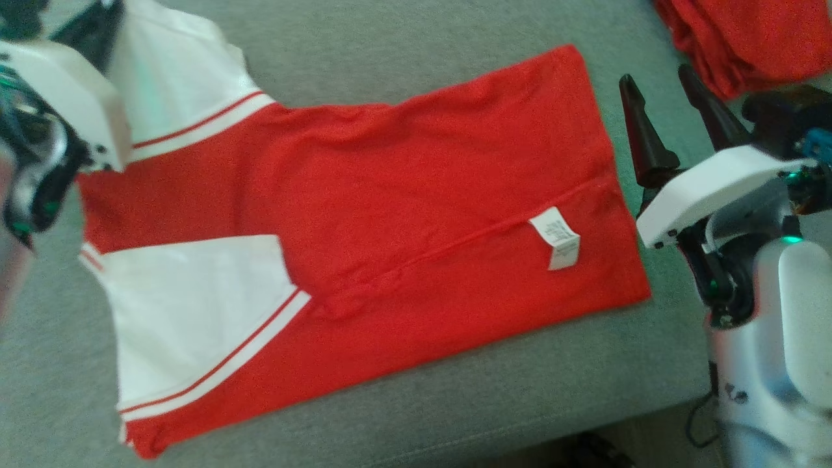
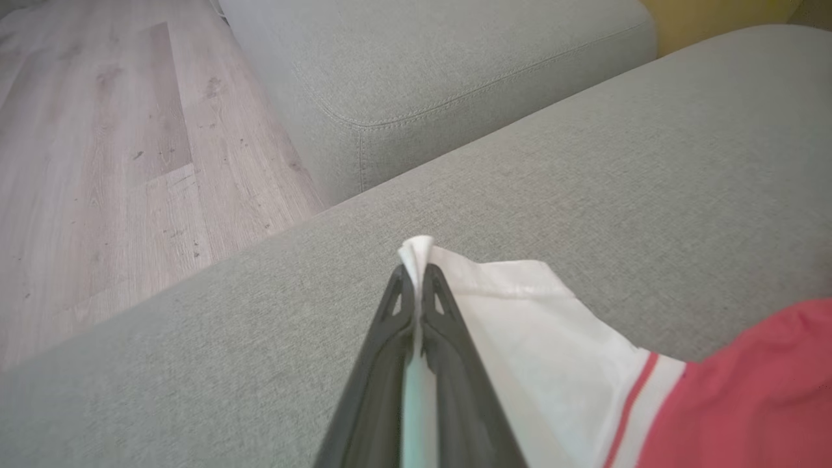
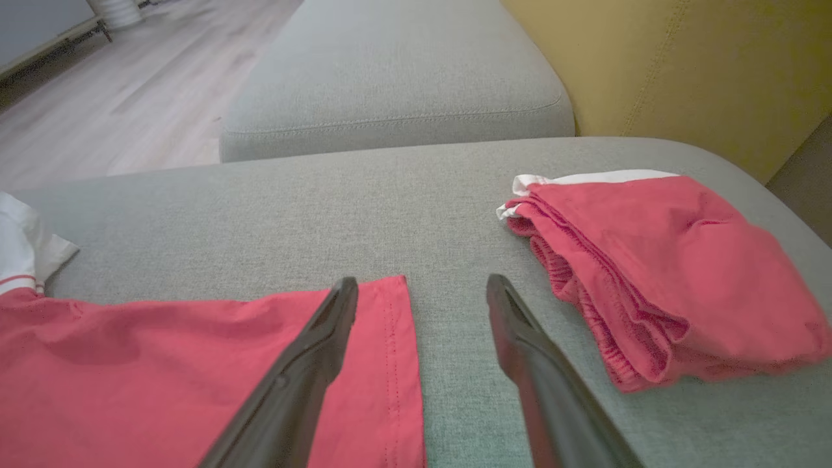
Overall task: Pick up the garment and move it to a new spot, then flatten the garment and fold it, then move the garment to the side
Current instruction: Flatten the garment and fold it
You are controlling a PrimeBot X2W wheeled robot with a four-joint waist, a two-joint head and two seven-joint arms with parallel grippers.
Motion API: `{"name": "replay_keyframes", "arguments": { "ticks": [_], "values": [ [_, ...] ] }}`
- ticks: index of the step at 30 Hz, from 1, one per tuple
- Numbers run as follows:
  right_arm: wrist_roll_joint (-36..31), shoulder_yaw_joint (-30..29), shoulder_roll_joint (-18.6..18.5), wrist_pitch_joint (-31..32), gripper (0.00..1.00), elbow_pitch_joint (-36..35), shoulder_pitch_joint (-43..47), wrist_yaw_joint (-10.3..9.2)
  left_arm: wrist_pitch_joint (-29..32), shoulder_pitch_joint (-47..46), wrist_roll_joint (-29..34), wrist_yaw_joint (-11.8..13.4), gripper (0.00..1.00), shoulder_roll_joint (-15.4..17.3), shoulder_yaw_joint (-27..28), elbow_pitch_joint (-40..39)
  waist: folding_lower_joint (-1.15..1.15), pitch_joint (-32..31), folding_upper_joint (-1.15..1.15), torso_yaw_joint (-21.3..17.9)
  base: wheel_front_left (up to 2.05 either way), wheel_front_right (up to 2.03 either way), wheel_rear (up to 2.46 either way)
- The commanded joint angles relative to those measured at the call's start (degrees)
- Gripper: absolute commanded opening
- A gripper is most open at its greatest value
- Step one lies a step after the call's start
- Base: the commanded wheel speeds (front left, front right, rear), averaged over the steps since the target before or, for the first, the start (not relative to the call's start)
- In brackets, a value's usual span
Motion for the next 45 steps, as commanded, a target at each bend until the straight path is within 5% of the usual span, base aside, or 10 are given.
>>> {"name": "replay_keyframes", "arguments": {
  "ticks": [1,12,25,27,28,31,33,45],
  "values": [
    [-0.5,0.9,-0.8,1.1,1.0,-1.4,-2.6,0.41,-1.1,-0.6,0.6,-0.1,0.0,2.0,2.8,-1.6,0.0,-2.8,0.0,2.9,0.0,0.0,0.0],
    [0.6,-1.5,-6.8,12.3,1.0,14.1,-11.6,0.41,-6.5,2.5,0.8,-0.2,0.0,-2.3,0.8,-5.6,0.0,-5.4,0.0,10.8,0.0,0.0,0.0],
    [-1.4,-2.7,-7.0,15.9,1.0,29.6,-20.1,0.41,-7.5,1.6,1.0,-0.5,0.0,-4.7,-0.7,-5.3,0.0,-2.7,0.0,13.3,0.0,0.0,0.0],
    [-1.3,-1.9,-7.2,16.7,0.75,30.6,-20.3,0.41,-7.7,1.6,1.0,-0.6,0.0,-4.9,-0.9,-4.8,0.0,-2.8,0.0,13.3,0.0,0.0,0.0],
    [-1.2,-1.5,-7.3,17.0,0.5,31.0,-20.3,0.41,-7.7,1.5,0.9,-0.7,0.0,-5.0,-1.0,-4.6,0.0,-2.9,0.0,13.3,0.0,0.0,0.0],
    [-0.7,-0.6,-7.6,17.3,0.27,31.8,-20.3,0.41,-7.9,1.4,0.9,-0.9,0.0,-5.2,-1.2,-3.9,0.0,-3.4,0.0,13.2,0.0,0.0,0.0],
    [-0.5,-0.3,-7.7,16.4,0.0,32.1,-20.2,0.41,-7.9,1.4,0.8,-1.1,0.0,-5.3,-1.3,-3.5,0.0,-3.8,0.0,13.2,0.0,0.0,0.0],
    [-0.2,-0.7,-6.5,5.6,0.0,34.8,-18.7,0.41,-10.5,4.5,-0.1,-1.7,0.0,-4.4,-1.5,-3.8,0.0,-8.0,0.0,12.9,0.0,0.0,0.0]
  ]
}}
